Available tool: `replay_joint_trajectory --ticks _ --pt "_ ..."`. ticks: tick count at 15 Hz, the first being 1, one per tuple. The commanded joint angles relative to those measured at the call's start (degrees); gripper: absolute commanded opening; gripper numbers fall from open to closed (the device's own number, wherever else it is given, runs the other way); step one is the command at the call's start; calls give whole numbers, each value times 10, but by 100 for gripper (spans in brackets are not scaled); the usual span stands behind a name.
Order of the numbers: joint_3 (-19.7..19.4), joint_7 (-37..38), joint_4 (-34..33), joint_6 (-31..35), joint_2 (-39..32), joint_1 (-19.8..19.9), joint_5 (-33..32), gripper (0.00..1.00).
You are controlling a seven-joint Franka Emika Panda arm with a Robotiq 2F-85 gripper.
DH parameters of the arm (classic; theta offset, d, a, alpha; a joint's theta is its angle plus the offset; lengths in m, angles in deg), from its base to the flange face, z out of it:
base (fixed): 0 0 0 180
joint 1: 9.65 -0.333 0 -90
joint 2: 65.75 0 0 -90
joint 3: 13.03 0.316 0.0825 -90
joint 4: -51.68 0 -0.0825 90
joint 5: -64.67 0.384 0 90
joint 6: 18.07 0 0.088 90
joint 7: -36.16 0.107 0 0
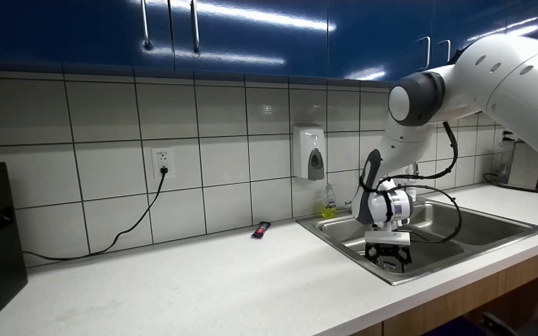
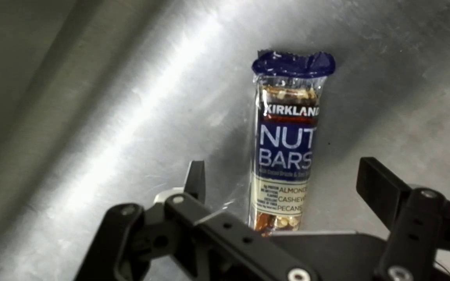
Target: Remove the packet from the left sink
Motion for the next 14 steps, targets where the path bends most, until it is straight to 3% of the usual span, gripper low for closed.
replay_joint_trajectory --ticks 1,14 --pt "-7 17 -33 -31 -18 -6 4 100" --pt "-19 40 -71 -78 -40 -12 -1 100"
